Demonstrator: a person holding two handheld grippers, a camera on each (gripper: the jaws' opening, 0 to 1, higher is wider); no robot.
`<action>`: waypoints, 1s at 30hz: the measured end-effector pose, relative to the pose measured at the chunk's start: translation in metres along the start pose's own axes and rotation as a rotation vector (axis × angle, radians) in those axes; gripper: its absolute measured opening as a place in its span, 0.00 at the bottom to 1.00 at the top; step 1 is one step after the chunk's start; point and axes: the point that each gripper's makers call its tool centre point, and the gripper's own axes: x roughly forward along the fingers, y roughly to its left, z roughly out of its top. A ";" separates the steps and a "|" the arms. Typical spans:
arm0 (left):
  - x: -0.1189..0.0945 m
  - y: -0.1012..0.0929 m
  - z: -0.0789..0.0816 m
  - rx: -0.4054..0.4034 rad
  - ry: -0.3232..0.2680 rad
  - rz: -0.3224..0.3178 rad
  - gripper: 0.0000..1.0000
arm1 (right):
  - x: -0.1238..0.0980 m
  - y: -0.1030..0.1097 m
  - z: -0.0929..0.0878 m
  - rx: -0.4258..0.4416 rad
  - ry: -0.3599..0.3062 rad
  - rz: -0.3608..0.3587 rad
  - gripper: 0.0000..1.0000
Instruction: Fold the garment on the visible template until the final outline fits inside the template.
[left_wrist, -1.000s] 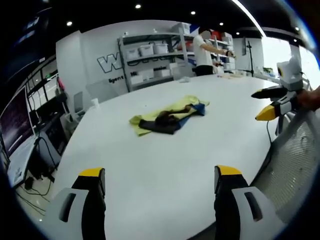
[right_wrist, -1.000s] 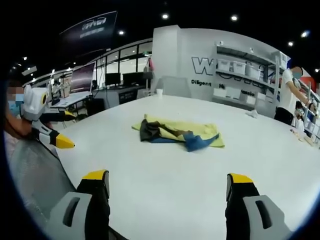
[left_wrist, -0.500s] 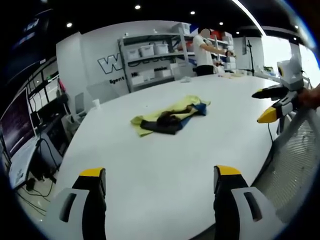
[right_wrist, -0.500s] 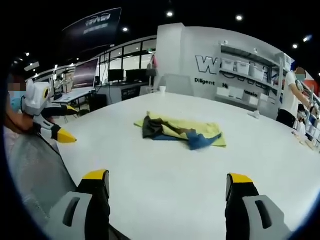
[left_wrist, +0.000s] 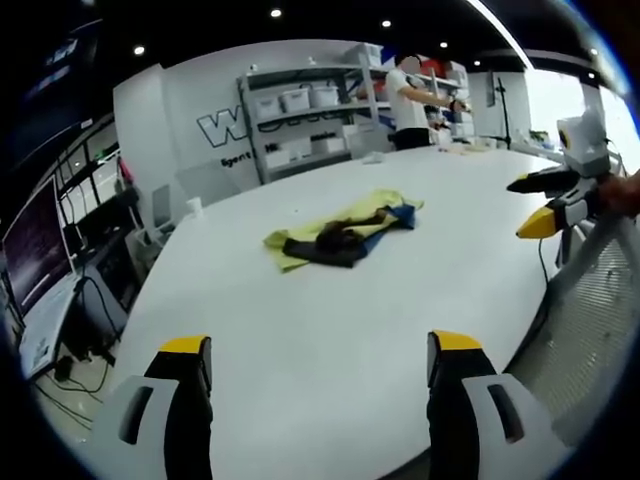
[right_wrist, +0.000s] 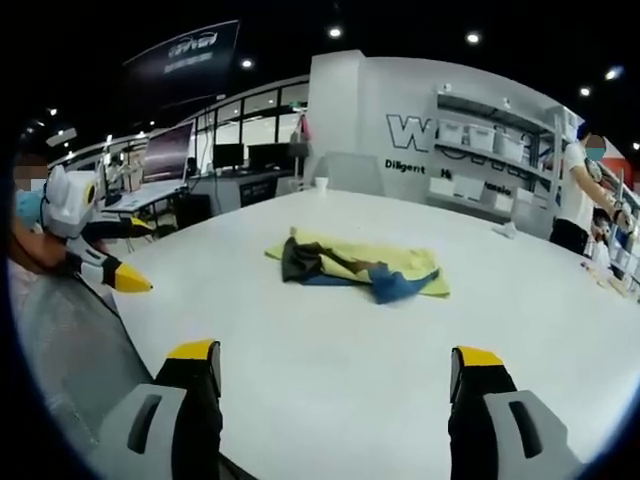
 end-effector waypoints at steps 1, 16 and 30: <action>0.000 0.000 0.000 0.001 0.000 0.000 0.86 | 0.000 0.000 0.000 0.003 0.000 0.001 0.94; 0.000 0.000 0.000 0.002 -0.001 -0.005 0.86 | 0.000 0.000 0.000 0.007 0.003 -0.003 0.92; -0.001 0.000 0.004 0.010 -0.026 -0.006 0.87 | 0.002 0.005 -0.010 -0.015 0.054 0.023 0.90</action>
